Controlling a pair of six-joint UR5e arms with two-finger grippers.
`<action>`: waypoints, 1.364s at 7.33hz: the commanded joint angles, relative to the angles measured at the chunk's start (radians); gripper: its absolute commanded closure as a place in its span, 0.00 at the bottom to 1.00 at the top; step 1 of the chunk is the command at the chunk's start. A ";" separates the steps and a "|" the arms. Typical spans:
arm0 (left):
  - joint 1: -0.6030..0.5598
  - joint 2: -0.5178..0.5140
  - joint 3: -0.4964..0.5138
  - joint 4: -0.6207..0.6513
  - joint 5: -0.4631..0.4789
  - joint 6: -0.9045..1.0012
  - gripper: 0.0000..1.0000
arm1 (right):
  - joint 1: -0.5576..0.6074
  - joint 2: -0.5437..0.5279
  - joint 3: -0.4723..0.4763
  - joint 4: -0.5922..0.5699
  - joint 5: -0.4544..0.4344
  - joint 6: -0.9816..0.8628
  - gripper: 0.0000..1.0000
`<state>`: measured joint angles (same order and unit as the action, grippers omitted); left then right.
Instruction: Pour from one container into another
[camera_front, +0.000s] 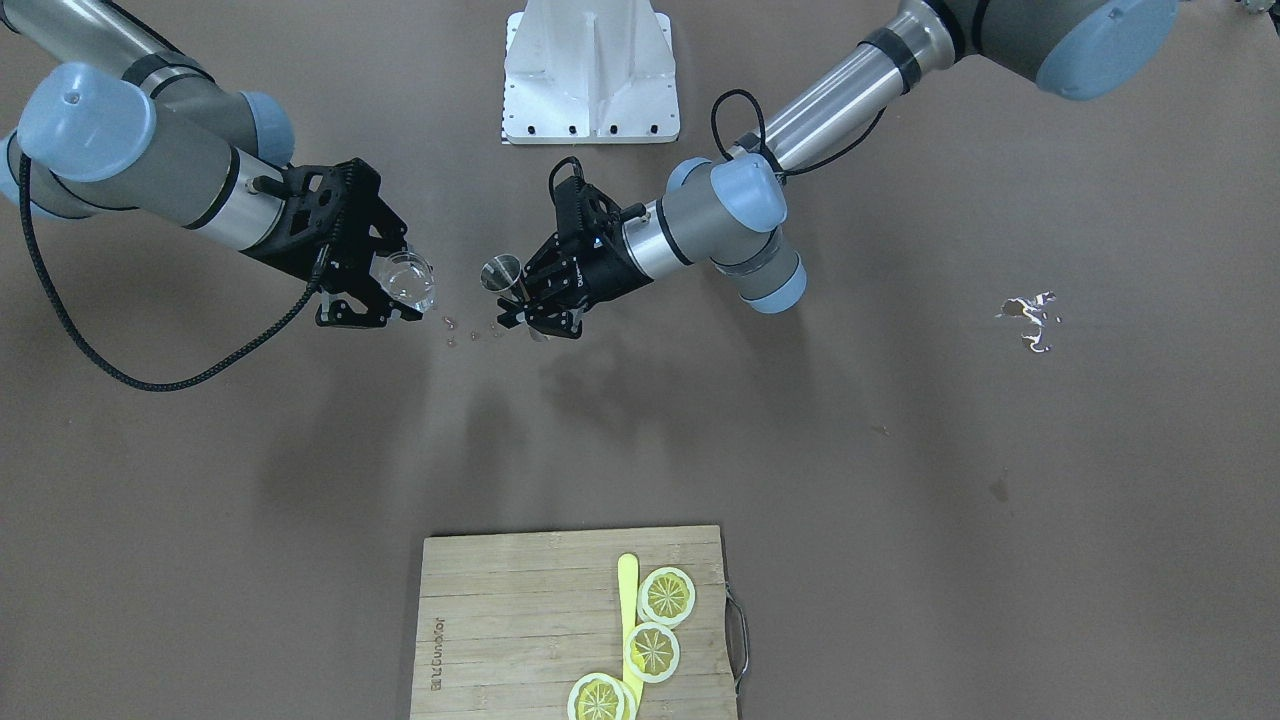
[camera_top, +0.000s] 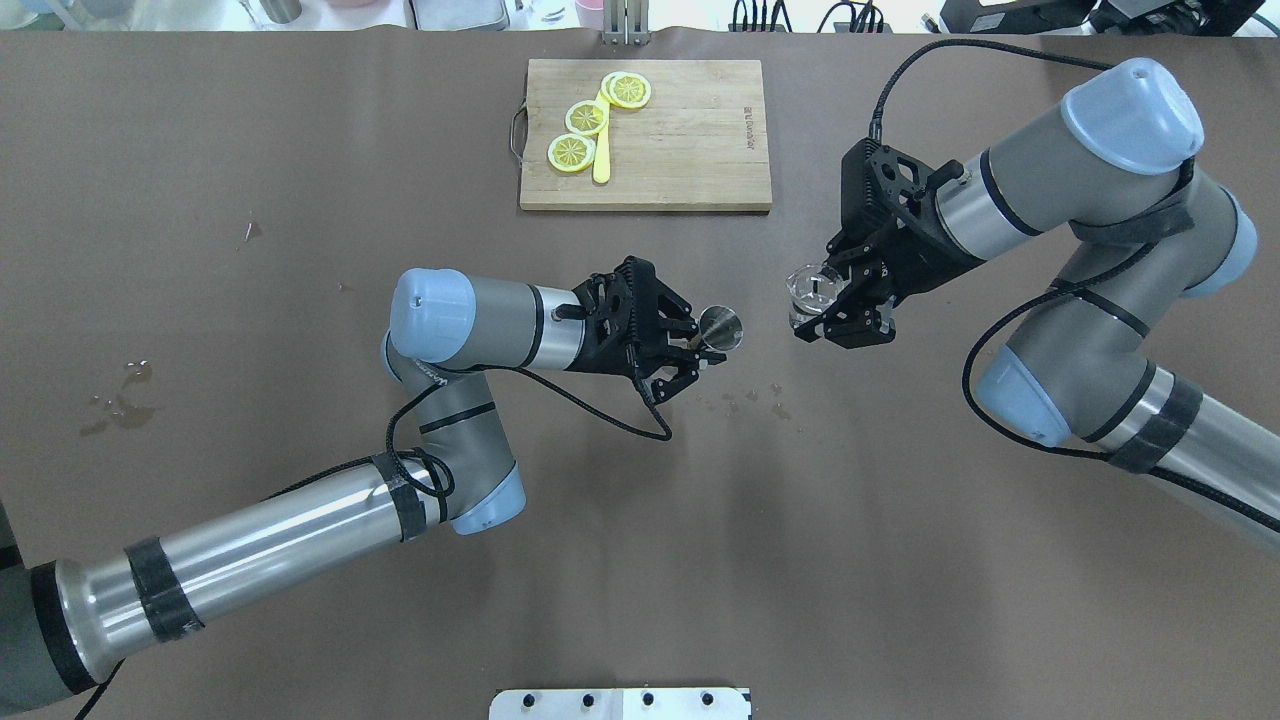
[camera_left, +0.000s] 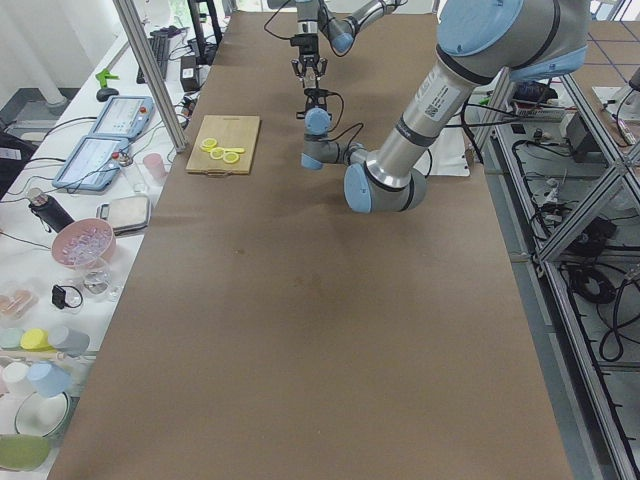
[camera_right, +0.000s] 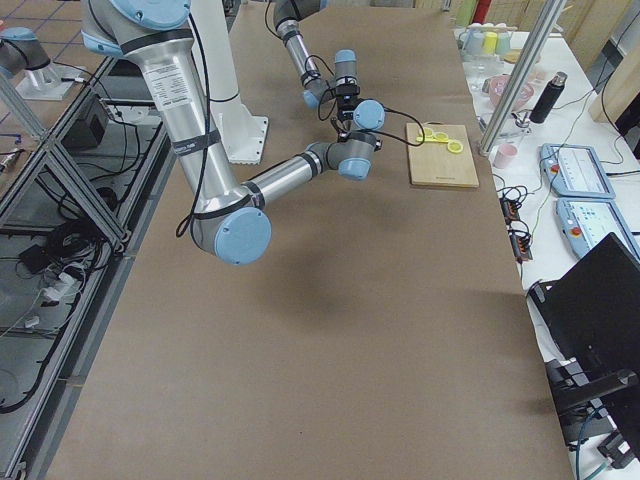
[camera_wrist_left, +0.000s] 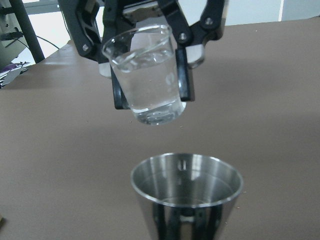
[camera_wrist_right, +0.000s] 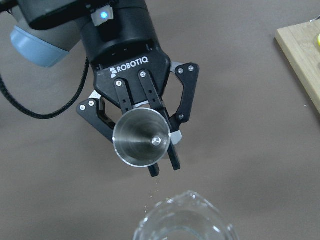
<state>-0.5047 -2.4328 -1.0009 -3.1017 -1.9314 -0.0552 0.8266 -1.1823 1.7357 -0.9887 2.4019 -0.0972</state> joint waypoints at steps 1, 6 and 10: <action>0.000 -0.003 0.002 0.000 0.002 0.000 1.00 | -0.017 0.001 0.096 -0.215 -0.020 -0.074 1.00; 0.000 -0.006 0.002 0.000 0.003 -0.002 1.00 | -0.060 0.053 0.097 -0.383 -0.063 -0.118 1.00; 0.002 -0.006 0.002 0.002 0.005 -0.002 1.00 | -0.060 0.127 0.097 -0.528 -0.067 -0.150 1.00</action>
<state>-0.5043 -2.4390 -0.9979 -3.1003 -1.9278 -0.0567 0.7671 -1.0857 1.8329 -1.4511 2.3362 -0.2301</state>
